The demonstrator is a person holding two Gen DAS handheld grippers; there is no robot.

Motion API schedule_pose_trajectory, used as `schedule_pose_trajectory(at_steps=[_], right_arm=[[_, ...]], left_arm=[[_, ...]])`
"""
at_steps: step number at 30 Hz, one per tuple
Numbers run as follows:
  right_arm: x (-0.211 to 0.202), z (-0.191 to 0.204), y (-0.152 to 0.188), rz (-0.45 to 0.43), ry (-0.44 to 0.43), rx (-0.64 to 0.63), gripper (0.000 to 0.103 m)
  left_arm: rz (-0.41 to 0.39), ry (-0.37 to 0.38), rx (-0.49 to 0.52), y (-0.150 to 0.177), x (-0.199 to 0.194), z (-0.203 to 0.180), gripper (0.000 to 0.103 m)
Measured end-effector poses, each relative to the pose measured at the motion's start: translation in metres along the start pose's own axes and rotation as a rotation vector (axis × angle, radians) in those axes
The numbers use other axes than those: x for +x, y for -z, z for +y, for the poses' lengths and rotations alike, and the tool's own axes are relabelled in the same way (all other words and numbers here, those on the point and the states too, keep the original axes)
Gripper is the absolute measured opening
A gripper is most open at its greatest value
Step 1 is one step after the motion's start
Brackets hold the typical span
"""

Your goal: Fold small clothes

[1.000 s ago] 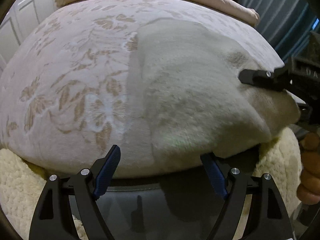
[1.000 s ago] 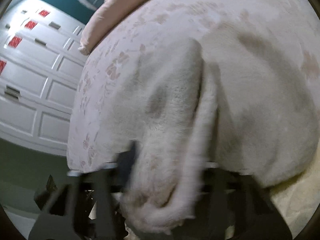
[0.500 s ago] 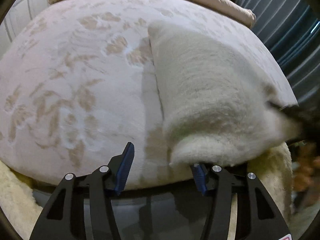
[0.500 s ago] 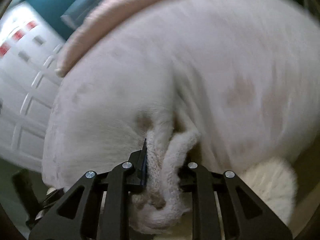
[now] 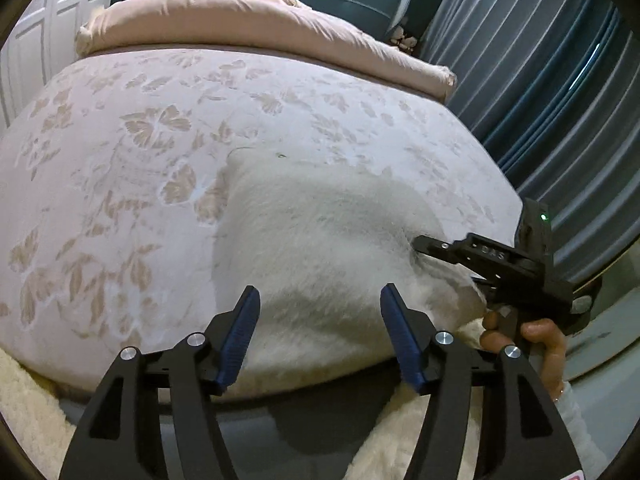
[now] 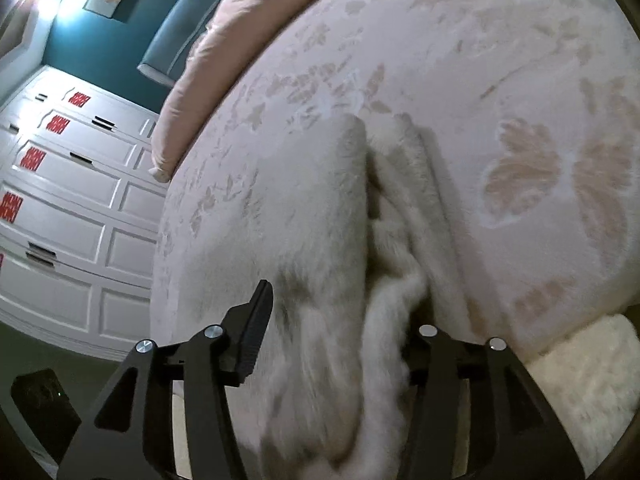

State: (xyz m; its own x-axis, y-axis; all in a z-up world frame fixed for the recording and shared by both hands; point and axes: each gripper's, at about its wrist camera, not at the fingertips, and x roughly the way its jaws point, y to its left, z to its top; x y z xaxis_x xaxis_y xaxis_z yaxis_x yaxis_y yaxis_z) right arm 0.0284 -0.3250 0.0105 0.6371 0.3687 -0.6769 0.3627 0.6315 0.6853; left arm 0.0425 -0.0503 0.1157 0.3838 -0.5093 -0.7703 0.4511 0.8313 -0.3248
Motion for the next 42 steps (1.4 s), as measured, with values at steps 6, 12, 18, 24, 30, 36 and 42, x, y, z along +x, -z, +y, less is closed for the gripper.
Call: schedule_pose_trajectory(at_steps=[6, 12, 18, 24, 30, 36, 42], right_arm=[[-0.026, 0.06, -0.014, -0.102, 0.025, -0.239, 0.015], [-0.052, 0.059, -0.009, -0.192, -0.003, -0.296, 0.015], [-0.018, 0.007, -0.002, -0.082, 0.162, -0.15, 0.022], [-0.072, 0.039, 0.021, -0.227, 0.28, -0.246, 0.026], [-0.039, 0.044, 0.053, -0.063, 0.36, -0.382, 0.026], [-0.023, 0.022, 0.058, 0.024, 0.413, -0.304, 0.025], [-0.058, 0.072, 0.047, -0.088, 0.311, -0.344, 0.028]], left_arm=[[0.049, -0.067, -0.028, -0.01, 0.037, -0.002, 0.06], [0.081, -0.149, 0.006, -0.006, 0.057, -0.002, 0.064], [0.11, -0.211, 0.059, 0.002, 0.075, -0.005, 0.068], [0.119, -0.2, 0.026, 0.002, 0.075, 0.0, 0.071], [0.087, -0.138, -0.051, -0.002, 0.054, 0.003, 0.07], [0.073, -0.189, -0.042, -0.008, 0.045, 0.008, 0.07], [0.114, -0.192, -0.076, 0.006, 0.06, 0.024, 0.075]])
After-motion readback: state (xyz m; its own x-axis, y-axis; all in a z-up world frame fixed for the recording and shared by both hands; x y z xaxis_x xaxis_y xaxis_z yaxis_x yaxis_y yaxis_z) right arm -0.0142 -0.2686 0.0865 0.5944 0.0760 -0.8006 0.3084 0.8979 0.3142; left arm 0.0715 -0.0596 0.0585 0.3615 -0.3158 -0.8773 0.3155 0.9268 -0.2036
